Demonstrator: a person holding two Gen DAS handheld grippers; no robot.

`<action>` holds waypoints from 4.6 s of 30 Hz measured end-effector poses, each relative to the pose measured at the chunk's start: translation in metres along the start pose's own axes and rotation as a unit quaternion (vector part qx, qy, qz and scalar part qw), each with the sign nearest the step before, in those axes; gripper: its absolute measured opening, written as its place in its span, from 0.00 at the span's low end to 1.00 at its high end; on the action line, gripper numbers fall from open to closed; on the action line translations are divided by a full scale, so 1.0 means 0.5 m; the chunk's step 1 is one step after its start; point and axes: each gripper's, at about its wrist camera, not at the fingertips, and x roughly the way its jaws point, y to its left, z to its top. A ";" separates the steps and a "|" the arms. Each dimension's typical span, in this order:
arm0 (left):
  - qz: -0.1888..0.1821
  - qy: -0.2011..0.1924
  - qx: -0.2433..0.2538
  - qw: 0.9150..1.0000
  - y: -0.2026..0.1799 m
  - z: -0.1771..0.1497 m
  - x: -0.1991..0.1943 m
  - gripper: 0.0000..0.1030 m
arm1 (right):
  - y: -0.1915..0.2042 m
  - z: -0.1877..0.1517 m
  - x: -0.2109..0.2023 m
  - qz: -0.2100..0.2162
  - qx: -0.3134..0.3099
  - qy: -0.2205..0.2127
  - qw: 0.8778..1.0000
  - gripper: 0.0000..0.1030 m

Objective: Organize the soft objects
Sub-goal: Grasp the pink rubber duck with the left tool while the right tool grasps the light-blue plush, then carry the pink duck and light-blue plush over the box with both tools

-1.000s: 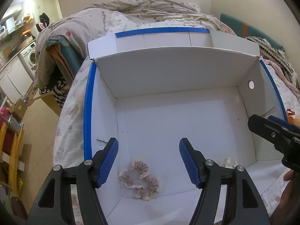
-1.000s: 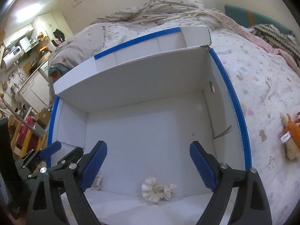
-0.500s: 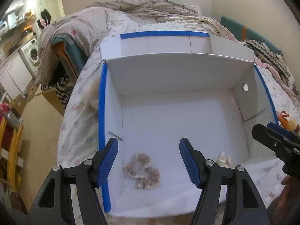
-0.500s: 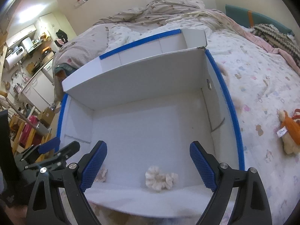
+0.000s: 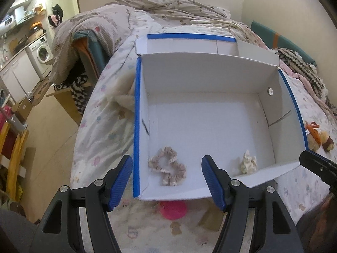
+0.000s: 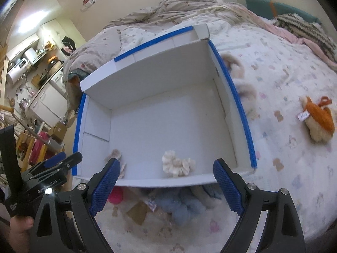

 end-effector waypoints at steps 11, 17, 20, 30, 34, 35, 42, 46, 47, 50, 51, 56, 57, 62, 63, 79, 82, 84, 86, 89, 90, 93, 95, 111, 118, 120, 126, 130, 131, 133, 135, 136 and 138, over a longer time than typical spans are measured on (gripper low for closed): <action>0.022 0.017 -0.033 0.999 0.057 -0.065 -0.017 0.63 | -0.008 -0.044 0.004 -0.003 0.009 0.045 0.999 0.93; 0.020 0.054 -0.079 0.995 0.097 -0.102 -0.003 0.63 | -0.029 -0.064 0.044 -0.020 0.039 0.096 0.994 0.93; 0.020 0.085 -0.060 0.994 0.079 -0.117 0.025 0.63 | -0.040 -0.070 0.054 -0.017 0.057 0.110 0.992 0.93; 0.000 0.196 -0.072 0.978 0.026 -0.123 0.197 0.63 | -0.063 -0.072 0.078 -0.011 0.094 0.129 0.987 0.93; 0.009 0.208 -0.061 0.976 0.005 -0.129 0.235 0.63 | -0.085 -0.075 0.107 -0.009 0.126 0.151 0.980 0.92; 0.006 0.209 -0.064 0.976 0.003 -0.130 0.240 0.63 | -0.088 -0.076 0.118 -0.012 0.128 0.159 0.979 0.92; -0.012 0.201 -0.054 0.978 -0.013 -0.127 0.236 0.35 | -0.087 -0.080 0.176 -0.017 0.135 0.197 0.971 0.92; -0.003 0.194 -0.058 0.979 -0.010 -0.128 0.222 0.34 | -0.079 -0.084 0.207 -0.018 0.133 0.212 0.968 0.92; 0.000 0.188 -0.056 0.981 -0.011 -0.127 0.214 0.34 | -0.078 -0.085 0.216 -0.020 0.134 0.214 0.967 0.92; 0.005 0.176 -0.044 0.983 -0.018 -0.123 0.199 0.34 | -0.079 -0.093 0.242 -0.028 0.137 0.223 0.965 0.88; 0.007 0.172 -0.041 0.984 -0.021 -0.121 0.195 0.34 | -0.078 -0.094 0.249 -0.033 0.135 0.223 0.965 0.86; 0.007 0.165 -0.039 0.985 -0.017 -0.119 0.176 0.34 | -0.060 -0.098 0.254 -0.045 0.102 0.224 0.968 0.46; 0.006 0.165 -0.042 0.985 -0.014 -0.120 0.172 0.34 | -0.055 -0.100 0.253 -0.042 0.095 0.225 0.969 0.37; 0.009 0.162 -0.050 0.985 0.017 -0.112 0.161 0.34 | -0.032 -0.105 0.223 -0.036 0.071 0.207 0.975 0.26; 0.010 0.160 -0.051 0.986 0.021 -0.113 0.158 0.34 | -0.033 -0.105 0.213 -0.027 0.077 0.204 0.976 0.26; 0.022 0.147 -0.070 0.986 0.061 -0.129 0.109 0.34 | -0.034 -0.104 0.085 0.048 0.106 0.156 0.981 0.26; 0.021 0.152 -0.077 0.985 0.062 -0.135 0.104 0.34 | -0.031 -0.104 0.069 0.065 0.107 0.150 0.981 0.26; 0.018 0.158 -0.084 0.984 0.065 -0.146 0.095 0.34 | -0.029 -0.104 0.061 0.074 0.103 0.146 0.981 0.26; 0.025 0.153 -0.085 0.984 0.069 -0.151 0.086 0.34 | -0.024 -0.106 0.043 0.084 0.096 0.141 0.982 0.26; 0.030 0.143 -0.088 0.985 0.068 -0.156 0.065 0.34 | -0.012 -0.100 0.028 0.097 0.083 0.128 0.984 0.26; 0.032 0.138 -0.088 0.986 0.069 -0.157 0.058 0.34 | -0.008 -0.101 0.023 0.102 0.078 0.120 0.984 0.26; 0.039 0.118 -0.089 0.988 0.072 -0.154 0.029 0.34 | 0.002 -0.093 0.005 0.117 0.063 0.099 0.986 0.26; 0.041 0.104 -0.091 0.990 0.072 -0.150 0.012 0.34 | 0.005 -0.085 -0.008 0.129 0.053 0.077 0.987 0.26; 0.050 0.010 -0.074 0.996 0.059 -0.010 -0.055 0.34 | 0.022 0.028 -0.100 0.147 -0.020 -0.077 0.986 0.26; 0.049 -0.005 -0.050 0.998 0.036 0.045 -0.045 0.34 | 0.023 0.083 -0.059 0.136 -0.020 -0.085 0.987 0.26; 0.050 -0.010 -0.042 0.998 0.029 0.060 -0.038 0.34 | 0.021 0.091 -0.045 0.131 -0.021 -0.084 0.988 0.26; 0.051 -0.016 -0.019 0.998 -0.001 0.098 -0.010 0.34 | 0.007 0.113 -0.009 0.123 -0.016 -0.076 0.989 0.26; 0.048 -0.016 -0.010 0.999 -0.019 0.118 0.009 0.34 | 0.006 0.127 0.006 0.121 -0.014 -0.071 0.990 0.26; 0.047 -0.015 -0.006 0.999 -0.025 0.123 0.016 0.34 | 0.005 0.131 0.010 0.120 -0.013 -0.070 0.990 0.26; 0.046 -0.014 -0.001 0.999 -0.033 0.129 0.027 0.34 | 0.004 0.137 0.021 0.117 -0.013 -0.066 0.991 0.26; 0.046 -0.010 0.005 0.999 -0.041 0.134 0.045 0.34 | 0.004 0.140 0.033 0.115 -0.011 -0.060 0.991 0.26; 0.045 -0.009 0.007 0.999 -0.043 0.136 0.051 0.34 | 0.003 0.142 0.040 0.113 -0.011 -0.057 0.992 0.26; 0.041 -0.006 0.013 0.999 -0.048 0.137 0.067 0.34 | 0.003 0.145 0.054 0.110 -0.010 -0.050 0.993 0.26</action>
